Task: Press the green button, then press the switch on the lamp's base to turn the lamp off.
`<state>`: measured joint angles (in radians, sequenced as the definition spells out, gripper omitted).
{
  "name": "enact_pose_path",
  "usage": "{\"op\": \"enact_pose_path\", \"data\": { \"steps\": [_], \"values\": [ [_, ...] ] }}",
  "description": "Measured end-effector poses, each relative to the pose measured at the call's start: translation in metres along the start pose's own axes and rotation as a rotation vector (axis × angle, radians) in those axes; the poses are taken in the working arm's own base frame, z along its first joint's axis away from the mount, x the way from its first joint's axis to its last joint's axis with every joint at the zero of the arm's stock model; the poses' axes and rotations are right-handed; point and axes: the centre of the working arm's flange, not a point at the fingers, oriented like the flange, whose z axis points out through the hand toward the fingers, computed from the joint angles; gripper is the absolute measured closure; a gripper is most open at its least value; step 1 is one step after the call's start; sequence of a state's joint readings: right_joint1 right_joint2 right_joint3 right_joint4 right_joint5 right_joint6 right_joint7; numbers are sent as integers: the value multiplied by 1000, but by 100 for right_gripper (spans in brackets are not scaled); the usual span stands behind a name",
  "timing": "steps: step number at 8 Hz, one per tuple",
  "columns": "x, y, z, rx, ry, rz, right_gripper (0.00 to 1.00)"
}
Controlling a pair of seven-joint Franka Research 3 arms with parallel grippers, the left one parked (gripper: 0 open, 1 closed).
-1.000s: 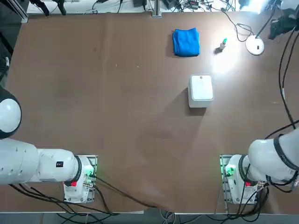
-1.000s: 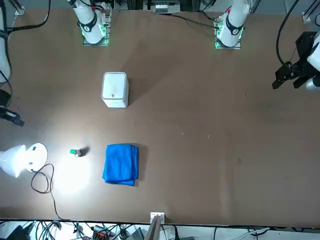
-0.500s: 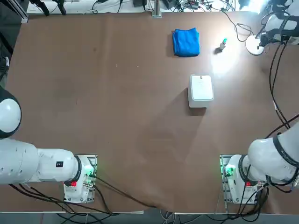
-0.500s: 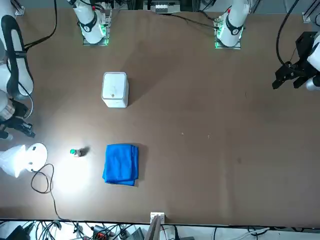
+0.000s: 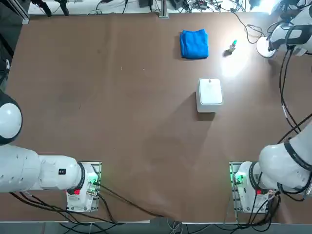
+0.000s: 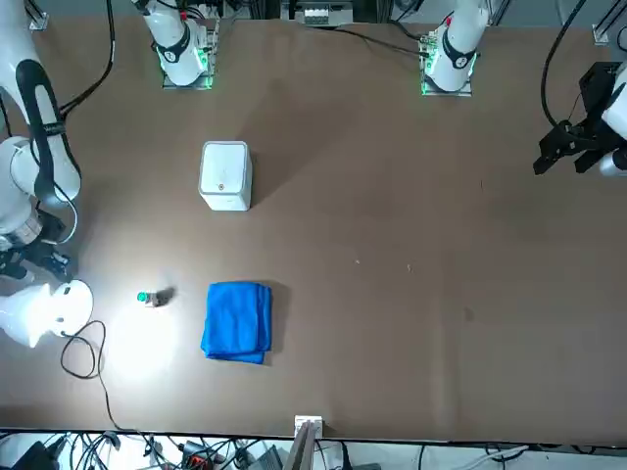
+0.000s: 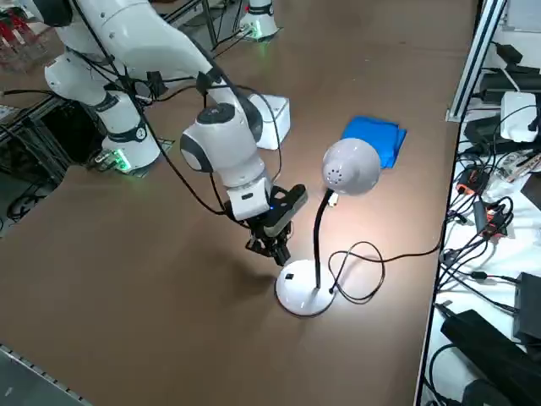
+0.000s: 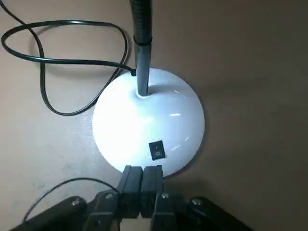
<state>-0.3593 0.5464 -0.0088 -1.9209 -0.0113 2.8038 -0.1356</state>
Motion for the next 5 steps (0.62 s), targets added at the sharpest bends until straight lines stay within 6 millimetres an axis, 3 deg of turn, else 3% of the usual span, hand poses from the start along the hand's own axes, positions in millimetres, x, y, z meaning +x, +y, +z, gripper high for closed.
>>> {"op": "enact_pose_path", "data": {
  "steps": [5],
  "values": [
    [-5,5,17,-6,33,9,99]
  ]
}}
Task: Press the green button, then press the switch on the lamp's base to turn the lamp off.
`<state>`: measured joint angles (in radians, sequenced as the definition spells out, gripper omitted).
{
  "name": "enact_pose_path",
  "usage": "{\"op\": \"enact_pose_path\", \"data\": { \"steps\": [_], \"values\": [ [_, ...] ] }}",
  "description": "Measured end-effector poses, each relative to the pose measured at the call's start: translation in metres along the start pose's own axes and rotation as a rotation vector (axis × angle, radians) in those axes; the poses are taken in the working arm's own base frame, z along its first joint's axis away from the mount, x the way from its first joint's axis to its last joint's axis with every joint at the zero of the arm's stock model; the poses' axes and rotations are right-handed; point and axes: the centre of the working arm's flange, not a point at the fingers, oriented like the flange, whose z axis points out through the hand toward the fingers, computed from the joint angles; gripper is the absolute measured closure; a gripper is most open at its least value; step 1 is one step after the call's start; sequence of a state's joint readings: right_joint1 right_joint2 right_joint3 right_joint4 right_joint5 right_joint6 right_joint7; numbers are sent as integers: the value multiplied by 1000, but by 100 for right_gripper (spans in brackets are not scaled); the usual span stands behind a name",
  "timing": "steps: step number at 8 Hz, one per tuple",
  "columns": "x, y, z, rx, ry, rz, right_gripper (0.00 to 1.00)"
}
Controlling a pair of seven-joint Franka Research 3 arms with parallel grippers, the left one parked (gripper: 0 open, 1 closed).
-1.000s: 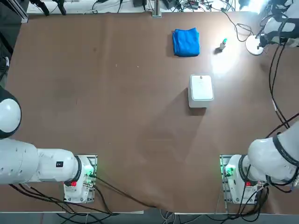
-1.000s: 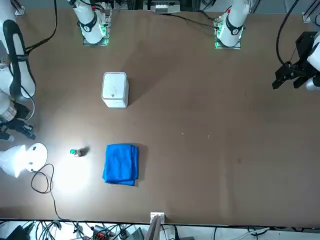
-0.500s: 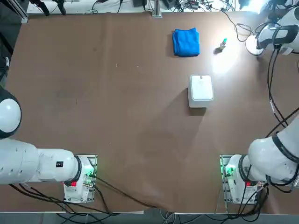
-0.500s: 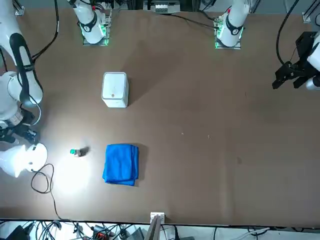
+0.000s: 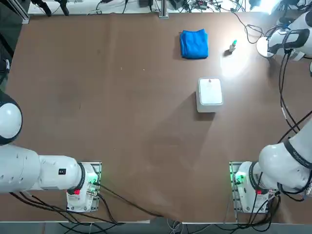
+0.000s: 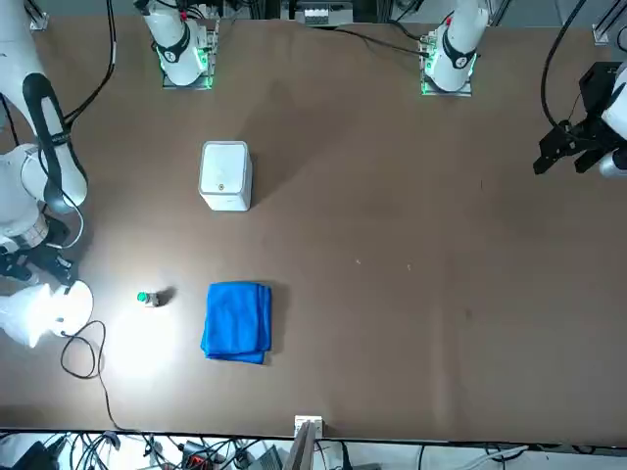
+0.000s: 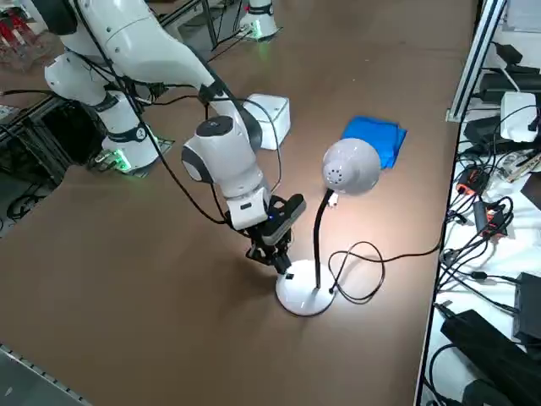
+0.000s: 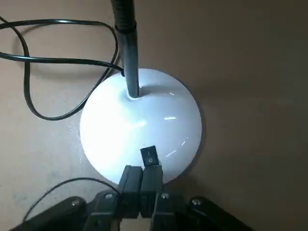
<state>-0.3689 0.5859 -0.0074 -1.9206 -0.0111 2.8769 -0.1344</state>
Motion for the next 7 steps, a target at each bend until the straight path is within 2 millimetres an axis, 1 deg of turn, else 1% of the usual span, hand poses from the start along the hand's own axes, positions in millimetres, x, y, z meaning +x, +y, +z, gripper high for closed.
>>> {"op": "enact_pose_path", "data": {
  "steps": [7],
  "values": [
    [0,-4,3,3,17,-3,99]
  ]
}}
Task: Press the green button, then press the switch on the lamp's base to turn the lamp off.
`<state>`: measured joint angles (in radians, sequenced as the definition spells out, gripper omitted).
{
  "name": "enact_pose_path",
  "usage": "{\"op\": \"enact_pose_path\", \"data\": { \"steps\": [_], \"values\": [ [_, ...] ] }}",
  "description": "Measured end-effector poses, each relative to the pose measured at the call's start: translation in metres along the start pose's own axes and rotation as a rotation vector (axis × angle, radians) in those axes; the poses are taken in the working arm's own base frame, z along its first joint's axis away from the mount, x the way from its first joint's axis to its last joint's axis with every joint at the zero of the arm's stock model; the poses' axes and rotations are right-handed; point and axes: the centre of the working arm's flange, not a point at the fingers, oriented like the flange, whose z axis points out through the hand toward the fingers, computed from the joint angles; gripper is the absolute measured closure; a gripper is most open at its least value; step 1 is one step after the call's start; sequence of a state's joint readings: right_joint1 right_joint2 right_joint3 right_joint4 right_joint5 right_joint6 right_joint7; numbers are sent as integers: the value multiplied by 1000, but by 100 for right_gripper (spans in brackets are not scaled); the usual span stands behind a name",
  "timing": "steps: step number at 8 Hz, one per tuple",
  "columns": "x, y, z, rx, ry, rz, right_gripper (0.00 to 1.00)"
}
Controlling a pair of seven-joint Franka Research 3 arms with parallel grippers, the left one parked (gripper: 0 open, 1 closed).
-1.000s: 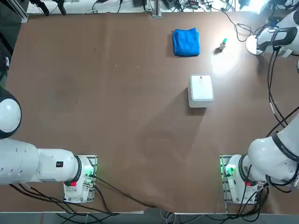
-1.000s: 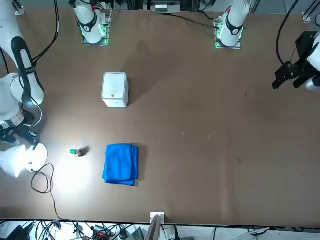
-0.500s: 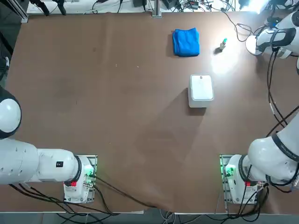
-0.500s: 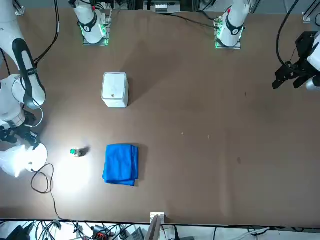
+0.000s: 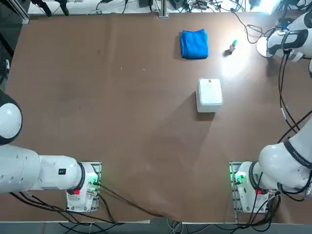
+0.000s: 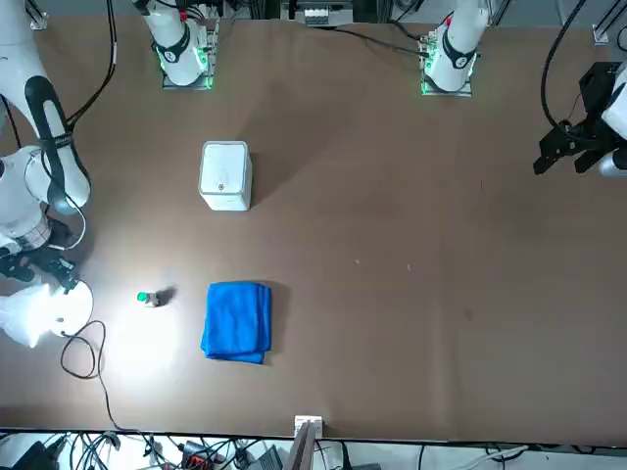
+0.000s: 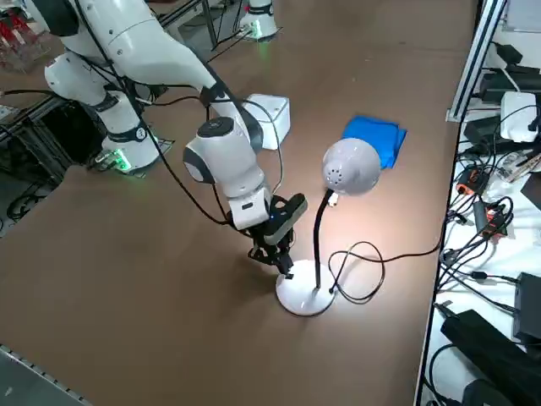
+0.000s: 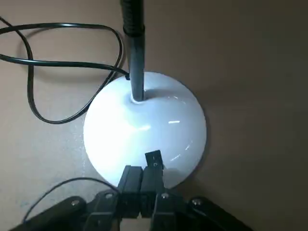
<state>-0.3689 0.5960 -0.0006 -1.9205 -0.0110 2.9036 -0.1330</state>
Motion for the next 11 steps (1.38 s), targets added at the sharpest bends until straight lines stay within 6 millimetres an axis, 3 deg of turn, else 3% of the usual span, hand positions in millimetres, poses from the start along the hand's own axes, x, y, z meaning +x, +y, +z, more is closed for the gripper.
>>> {"op": "enact_pose_path", "data": {
  "steps": [11],
  "values": [
    [-4,-2,8,1,12,2,99]
  ]
}}
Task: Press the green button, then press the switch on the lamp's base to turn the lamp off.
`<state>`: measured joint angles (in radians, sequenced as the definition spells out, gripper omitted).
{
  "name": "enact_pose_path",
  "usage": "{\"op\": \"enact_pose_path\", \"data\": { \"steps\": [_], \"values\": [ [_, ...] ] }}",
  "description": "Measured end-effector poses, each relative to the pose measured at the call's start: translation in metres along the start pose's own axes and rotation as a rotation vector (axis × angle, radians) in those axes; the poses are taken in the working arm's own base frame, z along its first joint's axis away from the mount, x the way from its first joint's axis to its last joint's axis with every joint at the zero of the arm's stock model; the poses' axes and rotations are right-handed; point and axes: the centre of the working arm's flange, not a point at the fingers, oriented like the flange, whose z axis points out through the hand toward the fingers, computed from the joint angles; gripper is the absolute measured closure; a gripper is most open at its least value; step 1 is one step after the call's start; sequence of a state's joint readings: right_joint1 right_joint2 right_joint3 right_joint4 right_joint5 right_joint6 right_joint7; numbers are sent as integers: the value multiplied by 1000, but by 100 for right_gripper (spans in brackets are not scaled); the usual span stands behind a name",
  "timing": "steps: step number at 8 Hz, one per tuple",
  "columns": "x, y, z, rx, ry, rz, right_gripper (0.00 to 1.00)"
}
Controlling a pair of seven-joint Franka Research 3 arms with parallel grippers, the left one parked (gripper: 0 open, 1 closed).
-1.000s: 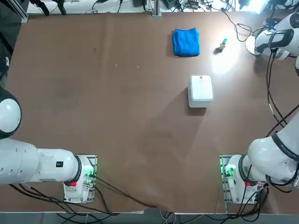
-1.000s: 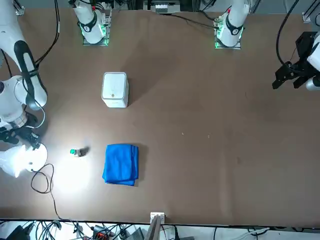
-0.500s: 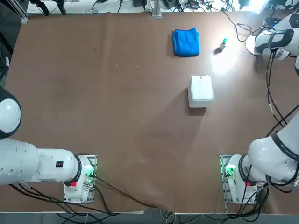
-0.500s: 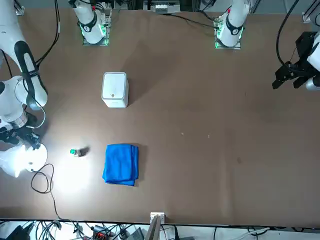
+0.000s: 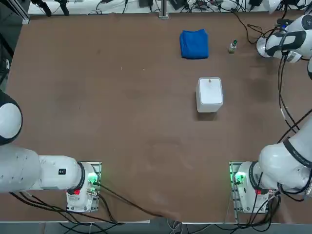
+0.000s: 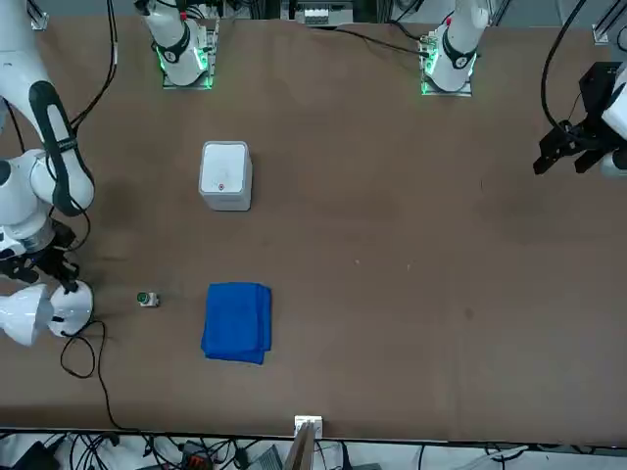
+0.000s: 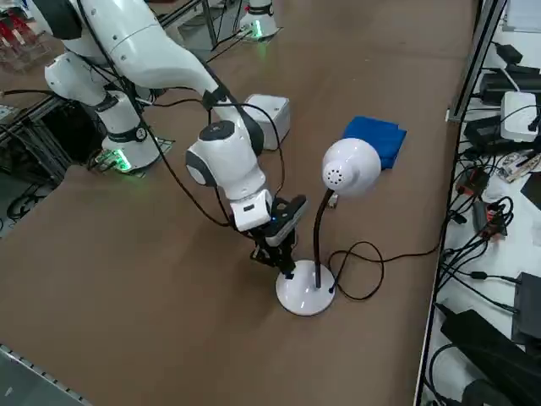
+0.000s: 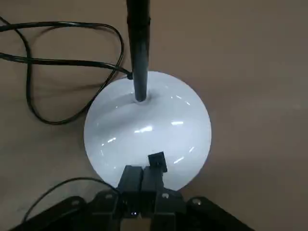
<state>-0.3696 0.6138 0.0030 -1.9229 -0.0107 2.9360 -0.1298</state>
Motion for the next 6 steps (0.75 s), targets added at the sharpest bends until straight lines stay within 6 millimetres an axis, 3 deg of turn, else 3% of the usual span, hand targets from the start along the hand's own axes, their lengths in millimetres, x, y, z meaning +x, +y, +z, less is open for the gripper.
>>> {"op": "enact_pose_path", "data": {
  "steps": [4,6],
  "values": [
    [1,-2,1,3,11,40,99],
    [9,-11,-10,21,-39,45,99]
  ]
}}
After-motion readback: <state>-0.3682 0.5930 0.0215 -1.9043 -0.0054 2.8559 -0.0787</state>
